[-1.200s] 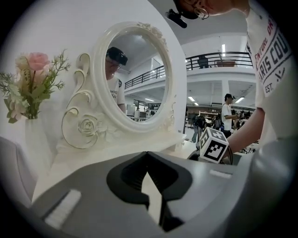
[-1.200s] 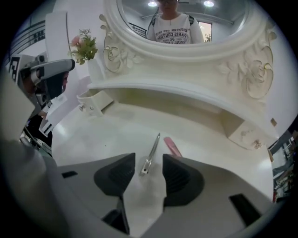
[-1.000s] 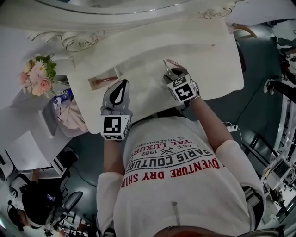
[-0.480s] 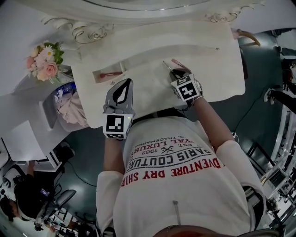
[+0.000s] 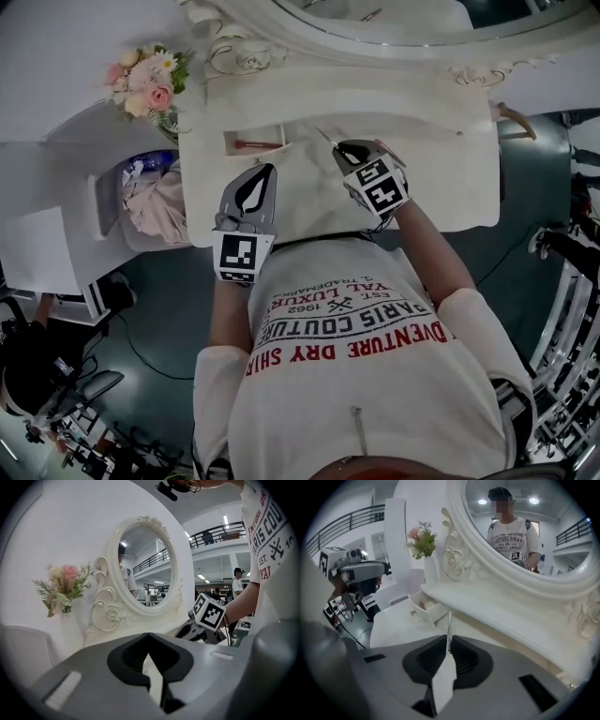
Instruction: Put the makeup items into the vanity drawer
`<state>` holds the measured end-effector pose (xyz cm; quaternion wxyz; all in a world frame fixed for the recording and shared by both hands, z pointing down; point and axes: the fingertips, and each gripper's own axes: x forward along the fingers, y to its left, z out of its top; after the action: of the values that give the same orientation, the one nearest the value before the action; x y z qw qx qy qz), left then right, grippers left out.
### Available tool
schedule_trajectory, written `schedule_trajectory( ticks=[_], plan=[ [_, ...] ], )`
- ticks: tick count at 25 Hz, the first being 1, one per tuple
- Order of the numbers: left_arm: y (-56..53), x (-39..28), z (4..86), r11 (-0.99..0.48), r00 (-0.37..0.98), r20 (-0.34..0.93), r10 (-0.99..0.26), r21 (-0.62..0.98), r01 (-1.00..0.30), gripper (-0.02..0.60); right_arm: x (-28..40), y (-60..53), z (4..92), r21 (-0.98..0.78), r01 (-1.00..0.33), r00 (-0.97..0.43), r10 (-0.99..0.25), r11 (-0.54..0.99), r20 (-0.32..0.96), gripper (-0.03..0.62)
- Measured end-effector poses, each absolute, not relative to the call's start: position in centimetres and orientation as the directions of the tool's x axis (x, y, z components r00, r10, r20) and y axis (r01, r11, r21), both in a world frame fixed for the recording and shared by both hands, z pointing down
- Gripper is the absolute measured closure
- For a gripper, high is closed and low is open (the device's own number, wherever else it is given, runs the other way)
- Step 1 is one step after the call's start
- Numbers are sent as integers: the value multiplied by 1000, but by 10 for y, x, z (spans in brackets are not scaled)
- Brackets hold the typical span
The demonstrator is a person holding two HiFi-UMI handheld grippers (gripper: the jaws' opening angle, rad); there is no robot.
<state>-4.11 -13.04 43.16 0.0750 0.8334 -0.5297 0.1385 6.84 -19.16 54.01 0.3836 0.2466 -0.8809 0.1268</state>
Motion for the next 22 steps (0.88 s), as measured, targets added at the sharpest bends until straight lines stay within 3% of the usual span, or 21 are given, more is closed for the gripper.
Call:
schedule_trajectory(
  ticks=[12,22],
  plan=[
    [-91,-130,429,-222,202,303,-931,-33,-974,574,-53,-182,521,-11,-260,-680,-175,966,712,551],
    [-55,-178,435,-74,63,317,-946,-25,-997,574,-103,-171,545,45,-135,-637,-122,990,761,549]
  ],
)
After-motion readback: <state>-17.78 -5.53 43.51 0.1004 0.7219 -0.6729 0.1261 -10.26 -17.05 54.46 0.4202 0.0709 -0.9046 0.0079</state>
